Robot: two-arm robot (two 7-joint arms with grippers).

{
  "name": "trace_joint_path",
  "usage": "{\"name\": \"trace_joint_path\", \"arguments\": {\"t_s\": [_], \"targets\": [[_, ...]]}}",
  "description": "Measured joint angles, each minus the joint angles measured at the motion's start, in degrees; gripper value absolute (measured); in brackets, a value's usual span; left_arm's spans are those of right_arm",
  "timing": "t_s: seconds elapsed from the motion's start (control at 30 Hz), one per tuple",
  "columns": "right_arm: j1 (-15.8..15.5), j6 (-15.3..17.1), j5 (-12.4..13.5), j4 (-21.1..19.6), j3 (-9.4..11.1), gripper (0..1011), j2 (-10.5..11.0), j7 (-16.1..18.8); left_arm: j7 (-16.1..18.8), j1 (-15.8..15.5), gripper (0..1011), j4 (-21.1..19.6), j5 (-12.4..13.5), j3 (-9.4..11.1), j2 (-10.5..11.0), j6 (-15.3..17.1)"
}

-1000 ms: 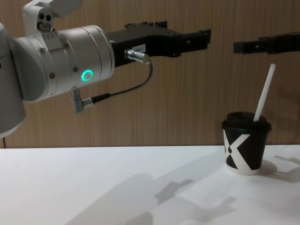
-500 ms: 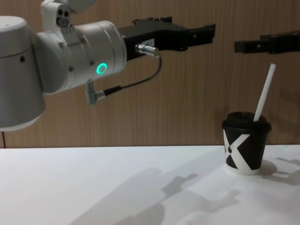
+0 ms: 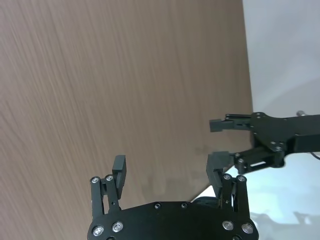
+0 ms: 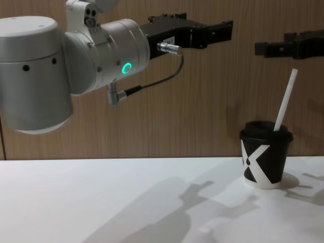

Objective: Pick up the straw with one hand, pass it to the other hand, and insert it into the cup.

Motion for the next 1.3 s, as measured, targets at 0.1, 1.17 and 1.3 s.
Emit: {"name": "trace_joint_path", "arguments": {"t_s": [0.1, 1.17, 1.3], "targets": [[-0.7, -0.7, -0.4, -0.8, 0.1, 1001, 0.1, -0.2, 0.5, -0.3, 1003, 0.7, 0.5, 0.0, -0.5, -0.3], [-3.5, -3.4, -2.1, -4.0, 0.7, 1001, 0.0, 1.1, 0.6, -1.9, 1003, 3.6, 3.5, 0.2, -2.1, -1.1], [-3.5, -3.4, -2.2, -4.1, 0.7, 1001, 0.0, 1.1, 0.5, -1.9, 1003, 3.7, 3.6, 0.3, -2.1, -1.1]]}}
